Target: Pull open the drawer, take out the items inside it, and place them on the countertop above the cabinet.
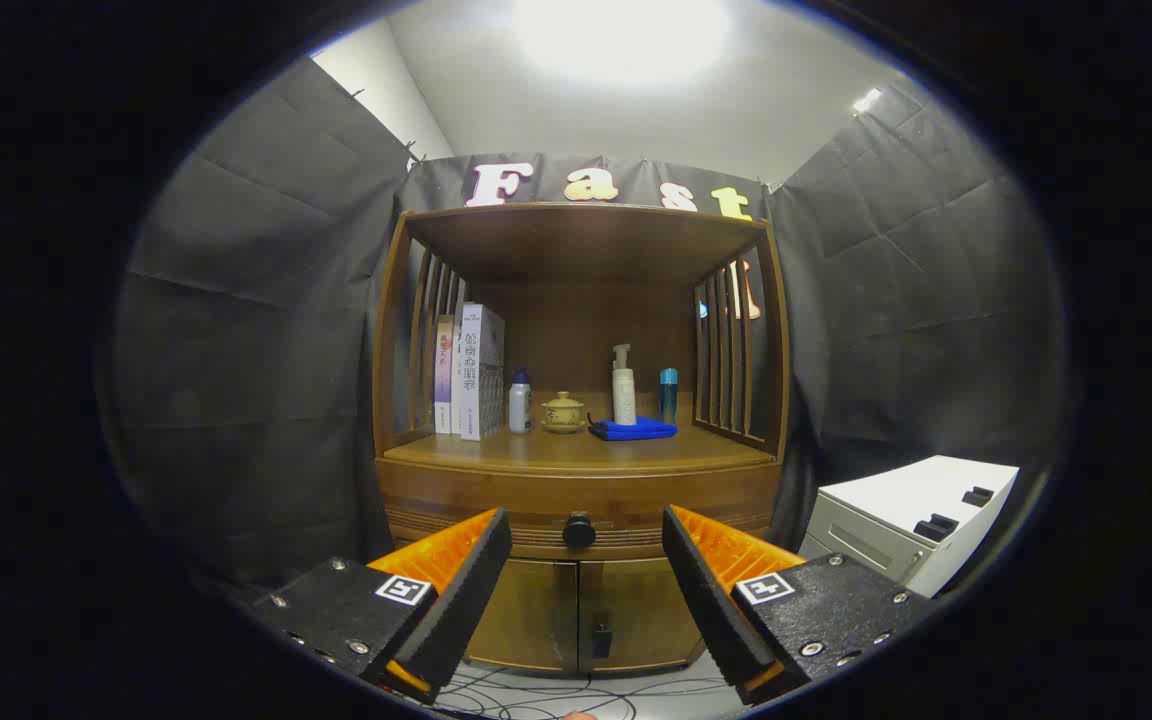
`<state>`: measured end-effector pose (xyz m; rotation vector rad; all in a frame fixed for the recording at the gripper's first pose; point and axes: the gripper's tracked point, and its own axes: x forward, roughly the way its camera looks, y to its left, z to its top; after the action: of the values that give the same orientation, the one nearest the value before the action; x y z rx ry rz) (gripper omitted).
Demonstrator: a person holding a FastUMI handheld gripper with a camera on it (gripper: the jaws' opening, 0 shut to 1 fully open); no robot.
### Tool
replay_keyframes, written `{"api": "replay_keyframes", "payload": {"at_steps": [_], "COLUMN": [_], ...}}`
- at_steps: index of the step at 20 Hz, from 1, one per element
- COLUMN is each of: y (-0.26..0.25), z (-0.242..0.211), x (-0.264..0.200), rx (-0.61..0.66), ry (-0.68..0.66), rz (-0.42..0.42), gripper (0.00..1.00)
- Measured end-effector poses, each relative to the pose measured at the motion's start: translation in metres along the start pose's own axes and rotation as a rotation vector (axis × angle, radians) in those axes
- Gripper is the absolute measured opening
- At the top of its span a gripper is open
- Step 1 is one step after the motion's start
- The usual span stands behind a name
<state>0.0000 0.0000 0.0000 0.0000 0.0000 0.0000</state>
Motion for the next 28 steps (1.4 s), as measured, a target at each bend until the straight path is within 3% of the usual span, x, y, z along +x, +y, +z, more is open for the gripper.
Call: {"api": "replay_keyframes", "payload": {"at_steps": [28], "y": [-0.001], "z": [-0.004], "x": [0.006], "rx": [0.024], "ry": [-0.018], "rz": [-0.010], "gripper": [0.95]}}
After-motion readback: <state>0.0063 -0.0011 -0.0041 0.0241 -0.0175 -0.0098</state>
